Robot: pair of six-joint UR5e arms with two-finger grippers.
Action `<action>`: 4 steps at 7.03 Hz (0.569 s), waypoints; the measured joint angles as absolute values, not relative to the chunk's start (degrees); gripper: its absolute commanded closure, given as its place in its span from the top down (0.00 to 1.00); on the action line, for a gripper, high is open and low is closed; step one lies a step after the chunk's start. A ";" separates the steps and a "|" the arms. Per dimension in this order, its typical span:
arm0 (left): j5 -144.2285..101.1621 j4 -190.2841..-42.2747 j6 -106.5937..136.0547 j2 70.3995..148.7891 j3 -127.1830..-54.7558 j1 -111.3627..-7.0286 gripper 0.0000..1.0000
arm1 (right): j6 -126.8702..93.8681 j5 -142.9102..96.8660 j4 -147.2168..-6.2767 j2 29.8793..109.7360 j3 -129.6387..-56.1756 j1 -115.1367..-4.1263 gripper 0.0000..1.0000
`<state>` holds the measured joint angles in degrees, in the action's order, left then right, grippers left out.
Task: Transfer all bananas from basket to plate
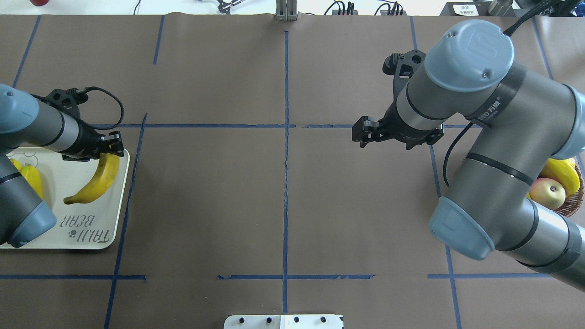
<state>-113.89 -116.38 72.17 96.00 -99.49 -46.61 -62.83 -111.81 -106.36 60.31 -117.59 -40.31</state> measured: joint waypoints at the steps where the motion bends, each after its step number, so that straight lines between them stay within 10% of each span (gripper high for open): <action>1: -113.66 -116.32 68.21 93.35 -99.66 -47.06 0.00 | -62.34 -111.80 -106.72 60.35 -117.72 -40.43 1.00; 4: -110.15 -116.36 65.92 88.13 -99.84 -47.91 0.00 | -62.14 -111.80 -106.71 60.31 -118.00 -40.49 1.00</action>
